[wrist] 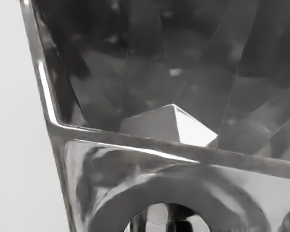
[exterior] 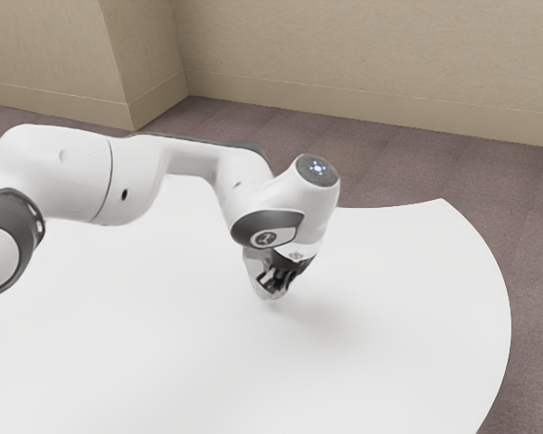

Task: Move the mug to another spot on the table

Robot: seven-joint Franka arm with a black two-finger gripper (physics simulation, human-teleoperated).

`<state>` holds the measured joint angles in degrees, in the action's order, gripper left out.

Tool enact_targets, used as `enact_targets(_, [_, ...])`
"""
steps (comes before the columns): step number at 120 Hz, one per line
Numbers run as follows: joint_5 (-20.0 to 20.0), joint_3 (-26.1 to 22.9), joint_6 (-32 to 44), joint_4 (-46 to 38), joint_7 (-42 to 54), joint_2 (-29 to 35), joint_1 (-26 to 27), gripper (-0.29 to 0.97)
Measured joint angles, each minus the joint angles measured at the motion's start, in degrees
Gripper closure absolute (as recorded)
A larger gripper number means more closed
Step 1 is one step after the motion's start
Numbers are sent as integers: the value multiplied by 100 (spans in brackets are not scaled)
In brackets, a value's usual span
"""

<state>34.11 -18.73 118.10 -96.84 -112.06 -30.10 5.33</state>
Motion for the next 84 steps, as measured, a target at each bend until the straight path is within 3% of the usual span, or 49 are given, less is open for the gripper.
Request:
enact_targets(50, [162,199,-46,-971,-275,723,-8,75])
enact_targets(84, [172,552,-20,-1278,-369,796,-16,76])
